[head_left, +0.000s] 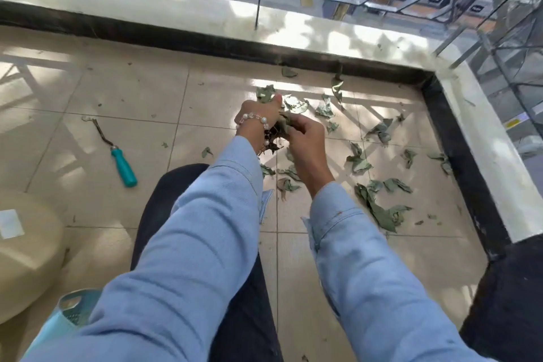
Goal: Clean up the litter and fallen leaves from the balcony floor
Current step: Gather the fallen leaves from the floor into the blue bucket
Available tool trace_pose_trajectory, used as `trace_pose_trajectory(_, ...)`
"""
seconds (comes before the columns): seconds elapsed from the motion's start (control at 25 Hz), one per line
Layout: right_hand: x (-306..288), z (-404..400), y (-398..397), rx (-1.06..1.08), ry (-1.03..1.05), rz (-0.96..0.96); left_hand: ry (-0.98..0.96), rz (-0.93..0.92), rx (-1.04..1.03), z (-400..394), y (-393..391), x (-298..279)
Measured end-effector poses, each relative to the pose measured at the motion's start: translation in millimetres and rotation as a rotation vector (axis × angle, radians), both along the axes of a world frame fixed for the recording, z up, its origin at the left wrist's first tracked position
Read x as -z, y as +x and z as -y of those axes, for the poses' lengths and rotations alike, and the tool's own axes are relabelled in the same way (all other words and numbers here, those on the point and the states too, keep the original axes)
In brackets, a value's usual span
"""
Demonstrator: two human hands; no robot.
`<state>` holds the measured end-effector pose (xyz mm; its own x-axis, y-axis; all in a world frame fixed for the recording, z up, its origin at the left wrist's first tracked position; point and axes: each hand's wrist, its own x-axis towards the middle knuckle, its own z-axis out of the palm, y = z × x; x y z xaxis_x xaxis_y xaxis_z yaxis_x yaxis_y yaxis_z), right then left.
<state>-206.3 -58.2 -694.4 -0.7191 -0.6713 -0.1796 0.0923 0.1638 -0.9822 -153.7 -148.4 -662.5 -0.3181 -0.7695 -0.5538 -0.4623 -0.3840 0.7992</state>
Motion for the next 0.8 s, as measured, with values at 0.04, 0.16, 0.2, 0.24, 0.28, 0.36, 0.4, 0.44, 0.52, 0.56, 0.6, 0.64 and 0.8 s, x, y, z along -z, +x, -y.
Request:
trace_pose_trajectory(0.04, -2, 6, 6, -0.076, 0.037, -0.079, 0.027, -0.013, -0.049, 2, 2, 0)
trace_pose_trajectory(0.16, -6, 14, 18, -0.217, 0.125, -0.319, 0.029, -0.006, -0.156, 6, 8, -1)
trace_pose_trajectory(0.2, -7, 17, 18, -0.201, 0.14, -0.429, 0.025, -0.011, -0.178, 7, 10, -1)
trace_pose_trajectory(0.24, -8, 20, 19, -0.161, 0.138, -0.535, 0.018, -0.016, -0.209, 9, 12, 0)
trace_pose_trajectory(0.28, -8, 22, 22, -0.116, 0.116, -0.577, 0.025, -0.021, -0.237, 12, 16, -1)
trace_pose_trajectory(0.36, -6, 31, 30, -0.119, 0.045, -0.563, 0.045, -0.023, -0.305, 22, 27, 1)
trace_pose_trajectory(0.4, -2, 38, 32, -0.147, 0.036, -0.57, 0.039, -0.019, -0.343, 29, 34, 4)
trace_pose_trajectory(0.44, 1, 45, 34, -0.202, 0.027, -0.623, 0.014, -0.007, -0.388, 36, 41, 8)
trace_pose_trajectory(0.52, 15, 58, 27, -0.353, 0.01, -0.586, -0.023, 0.028, -0.465, 49, 56, 17)
trace_pose_trajectory(0.56, 23, 63, 24, -0.419, -0.007, -0.444, -0.016, 0.034, -0.512, 53, 63, 20)
trace_pose_trajectory(0.6, 30, 63, 22, -0.46, 0.003, -0.284, 0.001, 0.014, -0.562, 56, 71, 18)
trace_pose_trajectory(0.64, 49, 66, 20, -0.483, 0.038, -0.206, 0.014, -0.007, -0.608, 57, 78, 18)
trace_pose_trajectory(0.8, 150, 58, 31, -0.844, 0.52, -0.625, 0.051, -0.147, -0.777, 60, 95, 16)
